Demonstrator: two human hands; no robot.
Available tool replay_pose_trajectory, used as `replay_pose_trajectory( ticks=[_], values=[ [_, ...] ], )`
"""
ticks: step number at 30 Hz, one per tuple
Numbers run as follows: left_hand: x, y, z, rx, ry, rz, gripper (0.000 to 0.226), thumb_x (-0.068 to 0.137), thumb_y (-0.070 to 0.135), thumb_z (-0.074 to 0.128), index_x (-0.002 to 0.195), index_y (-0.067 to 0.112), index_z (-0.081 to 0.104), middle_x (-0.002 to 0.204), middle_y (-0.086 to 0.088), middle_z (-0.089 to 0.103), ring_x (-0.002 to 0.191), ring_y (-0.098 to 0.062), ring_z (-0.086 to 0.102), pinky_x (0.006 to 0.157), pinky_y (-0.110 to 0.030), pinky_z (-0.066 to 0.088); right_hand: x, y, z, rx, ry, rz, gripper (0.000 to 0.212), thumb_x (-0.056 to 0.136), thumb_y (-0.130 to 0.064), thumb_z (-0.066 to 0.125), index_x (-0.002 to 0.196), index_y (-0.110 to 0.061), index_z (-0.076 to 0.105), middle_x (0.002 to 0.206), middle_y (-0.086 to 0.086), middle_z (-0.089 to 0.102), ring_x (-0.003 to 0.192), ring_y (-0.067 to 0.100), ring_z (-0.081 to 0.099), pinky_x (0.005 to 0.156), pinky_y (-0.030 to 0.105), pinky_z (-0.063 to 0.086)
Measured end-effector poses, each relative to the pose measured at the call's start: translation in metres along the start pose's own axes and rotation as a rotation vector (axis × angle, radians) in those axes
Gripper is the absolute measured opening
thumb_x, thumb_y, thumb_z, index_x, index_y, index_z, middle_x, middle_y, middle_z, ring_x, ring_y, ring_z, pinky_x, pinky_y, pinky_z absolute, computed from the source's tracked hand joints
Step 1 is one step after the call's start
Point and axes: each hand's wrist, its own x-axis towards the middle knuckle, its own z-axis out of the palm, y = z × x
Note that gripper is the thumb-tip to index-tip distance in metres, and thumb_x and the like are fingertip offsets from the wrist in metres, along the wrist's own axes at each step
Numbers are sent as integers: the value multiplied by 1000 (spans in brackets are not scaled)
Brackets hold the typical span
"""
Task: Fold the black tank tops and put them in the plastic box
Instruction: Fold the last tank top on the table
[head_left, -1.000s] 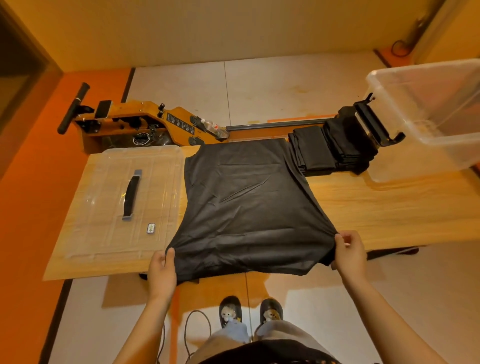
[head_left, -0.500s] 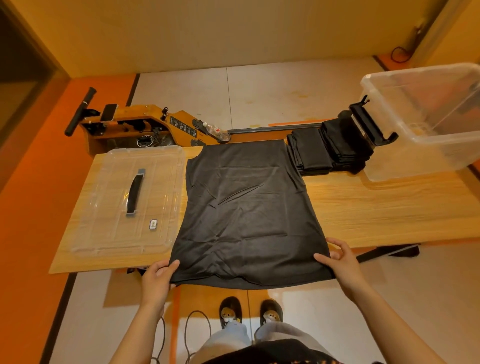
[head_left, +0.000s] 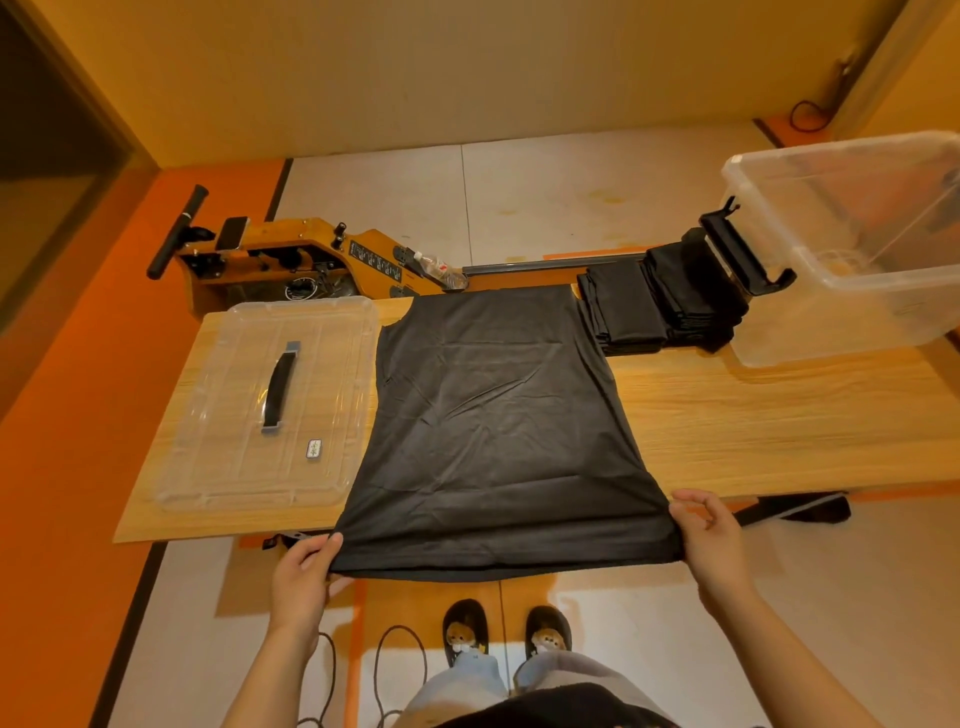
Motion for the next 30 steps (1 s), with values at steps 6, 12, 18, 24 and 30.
replay_pose_trajectory(
  ticks=[6,12,18,24,30],
  values=[
    [-10,30,1,-112,32,30,9,96,10,55,94,6,62,93,-13,64,82,-21,62,56,-18,57,3,-45,11,72,-107,-10,17,98,-8,48,108,-12,61,102,2,60,93,14,56,71,24,46],
    [-9,75,7,-241,135,78,12,98,15,53,104,7,59,90,-10,61,77,-20,58,51,-17,55,16,-97,10,160,-262,79,28,90,-2,58,112,-18,63,103,8,63,96,24,62,74,28,50],
    [14,150,34,-343,87,71,15,95,12,58,107,4,60,99,-12,63,89,-20,64,57,-21,59,56,-154,37,236,-134,62,18,90,1,59,94,-15,66,100,9,62,91,20,61,68,26,50],
    [64,270,70,-399,-3,163,9,94,9,59,103,7,57,117,-18,59,98,-26,64,86,-33,54,112,-260,89,455,-98,-38,18,93,1,56,99,-12,67,104,4,61,102,19,57,67,24,50],
    [92,405,96,-540,-75,247,27,93,6,60,119,1,54,105,-15,60,85,-22,64,67,-29,60,139,-388,122,624,-167,-160,24,95,3,50,115,-6,61,92,5,58,82,15,57,63,20,51]
  ],
)
